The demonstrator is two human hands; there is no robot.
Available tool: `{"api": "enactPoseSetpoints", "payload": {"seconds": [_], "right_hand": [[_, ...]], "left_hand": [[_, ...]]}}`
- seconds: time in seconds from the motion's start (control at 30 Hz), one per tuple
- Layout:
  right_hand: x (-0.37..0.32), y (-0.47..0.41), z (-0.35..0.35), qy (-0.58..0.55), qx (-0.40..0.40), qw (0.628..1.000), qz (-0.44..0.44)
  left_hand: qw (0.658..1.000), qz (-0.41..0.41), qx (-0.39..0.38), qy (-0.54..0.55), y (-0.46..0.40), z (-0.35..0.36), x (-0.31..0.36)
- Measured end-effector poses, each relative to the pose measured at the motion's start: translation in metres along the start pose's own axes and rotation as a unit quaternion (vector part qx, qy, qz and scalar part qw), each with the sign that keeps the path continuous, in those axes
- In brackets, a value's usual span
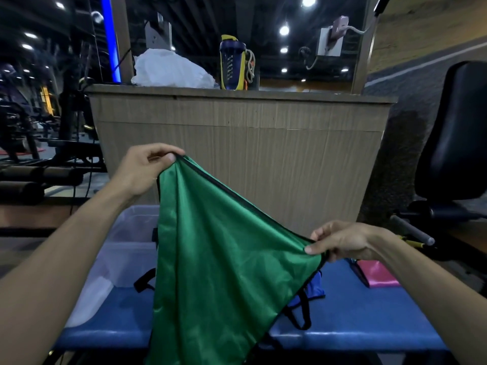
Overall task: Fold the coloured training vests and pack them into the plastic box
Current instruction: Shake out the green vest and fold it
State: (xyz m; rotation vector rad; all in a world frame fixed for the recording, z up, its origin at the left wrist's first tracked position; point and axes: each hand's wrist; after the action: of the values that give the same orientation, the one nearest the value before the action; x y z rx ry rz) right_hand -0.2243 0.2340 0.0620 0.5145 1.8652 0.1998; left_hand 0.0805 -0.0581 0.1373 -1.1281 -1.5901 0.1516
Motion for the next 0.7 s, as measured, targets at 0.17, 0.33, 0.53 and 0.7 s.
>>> {"api": "enactPoseSetpoints", "payload": {"seconds": [0.17, 0.33, 0.53, 0.7], "right_hand": [[0.01, -0.004, -0.002, -0.093, 0.019, 0.995, -0.04], [0.002, 0.001, -0.011, -0.187, 0.127, 0.964, -0.14], [-0.004, -0.008, -0.029, -0.26, 0.263, 0.896, -0.247], [0.007, -0.007, -0.031, -0.148, 0.318, 0.883, -0.311]], "left_hand": [[0.993, -0.05, -0.07, 0.083, 0.001, 0.002, -0.003], [0.982, -0.089, -0.141, 0.082, 0.006, 0.003, -0.013], [0.965, -0.102, -0.21, -0.121, 0.024, 0.014, -0.043], [0.996, -0.013, 0.083, 0.008, 0.047, 0.032, -0.051]]}}
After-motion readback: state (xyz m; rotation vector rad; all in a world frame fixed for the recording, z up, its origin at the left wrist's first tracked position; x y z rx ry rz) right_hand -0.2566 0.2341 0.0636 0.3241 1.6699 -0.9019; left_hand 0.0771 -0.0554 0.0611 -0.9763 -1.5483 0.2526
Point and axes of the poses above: each hand's wrist, its own y-axis away from the middle knuckle, its own z-axis out of the palm, x = y × z, and after that the axes turned 4 degrees about -x, right-handed
